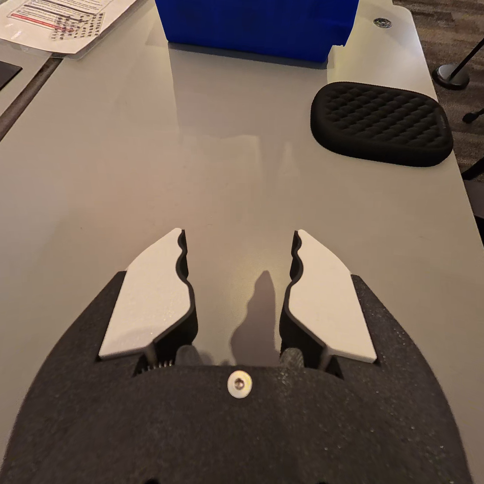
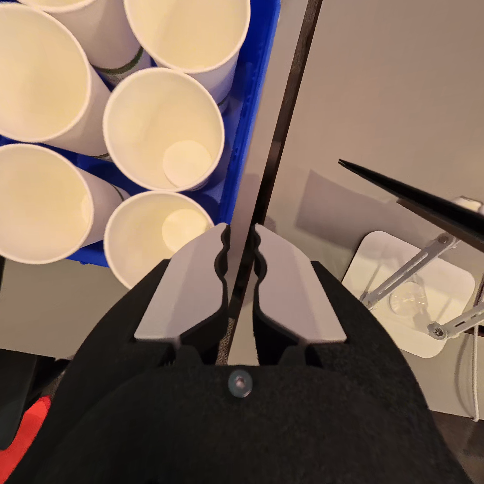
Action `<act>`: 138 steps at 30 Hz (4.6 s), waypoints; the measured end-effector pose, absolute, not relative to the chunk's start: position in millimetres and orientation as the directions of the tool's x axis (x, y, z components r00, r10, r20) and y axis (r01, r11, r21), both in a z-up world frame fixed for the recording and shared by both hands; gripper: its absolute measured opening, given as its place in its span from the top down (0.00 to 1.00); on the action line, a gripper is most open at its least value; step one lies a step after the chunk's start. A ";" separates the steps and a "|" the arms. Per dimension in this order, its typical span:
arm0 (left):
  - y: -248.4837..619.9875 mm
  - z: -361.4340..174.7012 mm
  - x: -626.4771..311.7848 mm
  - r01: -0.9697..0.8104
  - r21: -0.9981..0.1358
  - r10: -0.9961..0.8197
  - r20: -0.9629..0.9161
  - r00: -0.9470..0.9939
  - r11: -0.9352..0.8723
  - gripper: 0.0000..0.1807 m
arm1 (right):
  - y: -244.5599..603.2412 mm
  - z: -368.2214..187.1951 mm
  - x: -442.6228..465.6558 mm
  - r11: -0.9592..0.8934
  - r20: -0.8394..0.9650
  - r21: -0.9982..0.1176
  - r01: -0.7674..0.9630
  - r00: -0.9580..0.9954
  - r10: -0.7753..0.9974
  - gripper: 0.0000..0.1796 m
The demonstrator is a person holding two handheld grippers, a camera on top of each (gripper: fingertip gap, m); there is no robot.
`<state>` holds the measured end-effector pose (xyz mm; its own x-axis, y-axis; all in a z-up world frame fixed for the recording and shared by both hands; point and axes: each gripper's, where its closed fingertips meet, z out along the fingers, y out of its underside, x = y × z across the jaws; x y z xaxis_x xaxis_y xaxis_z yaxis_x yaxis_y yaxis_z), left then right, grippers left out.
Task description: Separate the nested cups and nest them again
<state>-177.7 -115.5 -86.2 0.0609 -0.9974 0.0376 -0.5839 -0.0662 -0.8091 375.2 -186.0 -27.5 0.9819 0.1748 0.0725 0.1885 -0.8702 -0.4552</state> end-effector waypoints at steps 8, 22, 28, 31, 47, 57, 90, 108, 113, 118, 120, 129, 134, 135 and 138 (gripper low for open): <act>-114.4 -93.4 -178.7 -0.617 -0.786 -0.997 -0.001 0.072 -0.044 0.58 | -156.8 -60.8 372.5 -0.920 -0.010 -0.325 0.221 0.972 0.237 0.91; -57.9 -60.9 -248.0 -0.700 -0.675 -0.850 -0.211 0.483 -0.231 0.60 | -142.1 -85.9 365.1 -0.972 -0.097 -0.163 0.168 0.978 0.185 0.96; -58.2 -26.1 -414.3 -0.553 -0.656 -0.443 -0.350 0.825 -0.513 0.63 | -144.2 -85.7 362.7 -0.979 -0.109 -0.157 0.127 0.983 0.145 0.96; -83.9 -30.6 -502.1 -0.423 -0.628 -0.224 -0.373 0.900 -0.654 0.63 | -143.6 -85.8 362.5 -0.979 -0.112 -0.168 0.117 0.984 0.137 0.96; -84.3 -94.8 -565.6 -0.154 -0.641 -0.084 -0.139 0.987 -0.752 0.97 | -145.9 -85.6 361.6 -0.985 -0.066 -0.132 0.107 0.991 0.117 0.96; -72.3 -94.9 -552.8 -0.150 -0.642 -0.087 -0.130 0.988 -0.752 0.97 | -146.2 -85.3 356.8 -0.989 -0.082 -0.138 0.051 0.995 0.062 0.97; -85.6 -96.6 -314.3 -0.412 -0.642 -0.386 -0.190 0.903 -0.647 0.94 | -82.5 -82.8 253.2 -0.987 -0.140 -0.157 -0.019 0.990 0.004 0.97; -93.2 -99.1 -209.5 -0.517 -0.635 -0.500 -0.229 0.835 -0.573 0.87 | -50.5 -82.1 150.1 -0.978 -0.206 -0.198 -0.067 0.978 -0.025 0.98; -90.6 -99.3 -192.5 -0.513 -0.647 -0.509 -0.218 0.833 -0.564 0.85 | -53.0 -81.9 127.1 -0.978 -0.219 -0.194 -0.082 0.975 -0.039 0.98; -84.4 -99.6 -173.8 -0.469 -0.665 -0.514 -0.146 0.845 -0.582 0.81 | -52.3 -81.6 106.6 -0.975 -0.214 -0.216 -0.051 0.977 -0.003 0.97; -83.3 -98.4 -166.1 -0.437 -0.683 -0.519 -0.098 0.849 -0.585 0.78 | -51.2 -81.4 103.7 -0.972 -0.230 -0.230 -0.051 0.973 0.003 0.97; -97.3 -52.7 -169.5 -0.349 -0.817 -0.555 -0.043 0.831 -0.459 0.76 | -48.4 -94.1 101.0 -0.982 -0.303 -0.163 -0.090 0.952 -0.037 0.97; -114.4 -31.1 -185.9 -0.351 -0.849 -0.585 -0.062 0.809 -0.395 0.77 | -48.5 -99.5 102.2 -0.988 -0.194 -0.154 -0.011 0.981 0.020 0.97; -117.0 -27.5 -191.9 -0.348 -0.855 -0.583 -0.067 0.810 -0.385 0.77 | -49.7 -101.2 102.0 -0.990 -0.174 -0.142 0.001 0.984 0.026 0.97; -124.7 -19.3 -211.6 -0.336 -0.867 -0.578 -0.070 0.813 -0.368 0.78 | -52.9 -109.0 101.6 -0.994 -0.125 -0.101 0.036 0.991 0.049 0.97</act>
<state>-211.6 -124.7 -19.3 0.8133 -0.5776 -0.0700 -0.3362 -0.3684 -0.8667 101.6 -52.9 -109.0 0.9909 0.0490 -0.1250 0.0364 -0.9942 -0.1012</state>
